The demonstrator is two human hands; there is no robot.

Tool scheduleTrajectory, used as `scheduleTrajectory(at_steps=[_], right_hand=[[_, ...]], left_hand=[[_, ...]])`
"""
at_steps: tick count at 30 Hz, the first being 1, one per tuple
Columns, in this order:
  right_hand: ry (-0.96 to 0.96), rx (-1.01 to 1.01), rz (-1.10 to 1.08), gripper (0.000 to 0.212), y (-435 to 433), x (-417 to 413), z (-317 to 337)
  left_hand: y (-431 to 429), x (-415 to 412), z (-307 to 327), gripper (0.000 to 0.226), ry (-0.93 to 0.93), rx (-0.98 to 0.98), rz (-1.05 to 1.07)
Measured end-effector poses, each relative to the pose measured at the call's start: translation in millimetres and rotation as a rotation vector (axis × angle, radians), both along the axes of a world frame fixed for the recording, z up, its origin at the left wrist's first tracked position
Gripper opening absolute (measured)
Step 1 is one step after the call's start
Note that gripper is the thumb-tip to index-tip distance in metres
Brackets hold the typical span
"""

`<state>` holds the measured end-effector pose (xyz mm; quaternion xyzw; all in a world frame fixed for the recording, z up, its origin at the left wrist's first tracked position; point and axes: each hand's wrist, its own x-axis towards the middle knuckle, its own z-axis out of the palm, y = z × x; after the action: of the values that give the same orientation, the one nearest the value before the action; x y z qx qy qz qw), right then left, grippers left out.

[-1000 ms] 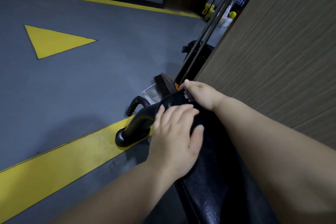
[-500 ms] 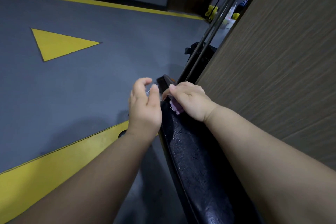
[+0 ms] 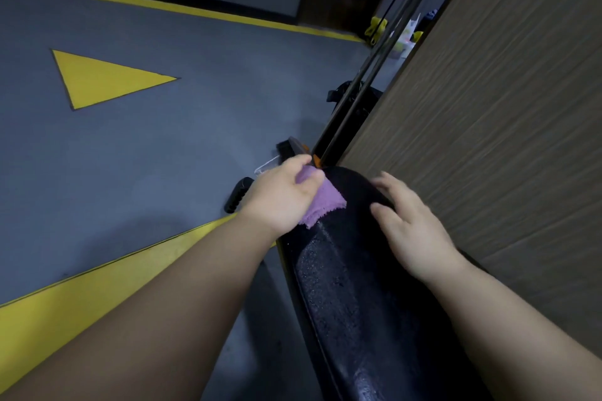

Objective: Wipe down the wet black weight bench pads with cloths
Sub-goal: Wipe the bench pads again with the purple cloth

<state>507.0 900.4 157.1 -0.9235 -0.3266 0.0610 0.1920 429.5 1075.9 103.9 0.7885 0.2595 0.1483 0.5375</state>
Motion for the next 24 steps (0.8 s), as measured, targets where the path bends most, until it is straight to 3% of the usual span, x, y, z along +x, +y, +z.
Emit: scheduleTrajectory(at_steps=[4,7,10,14,19,24], right_hand=[[0.008,-0.353,-0.107,0.062,-33,-11,-7],[-0.025,-0.357,-0.121,0.062,-30,-12,-9],[-0.031,-0.351,-0.128,0.06,-27,-8,-9],[-0.037,-0.348,-0.127,0.06,-27,-8,-10],[-0.048,-0.345,-0.136,0.06,-27,-8,-9],[-0.059,-0.359,-0.144,0.06,-27,-8,-9]], left_hand=[[-5,5,27,0.059,0.342,0.48,-0.138],[-7,25,42,0.057,0.522,0.512,-0.181],[-4,43,48,0.061,0.578,0.422,-0.225],[2,45,42,0.066,0.495,0.35,-0.217],[-4,11,13,0.05,0.257,0.268,-0.057],[-65,-58,-17,0.074,-0.007,0.069,0.099]])
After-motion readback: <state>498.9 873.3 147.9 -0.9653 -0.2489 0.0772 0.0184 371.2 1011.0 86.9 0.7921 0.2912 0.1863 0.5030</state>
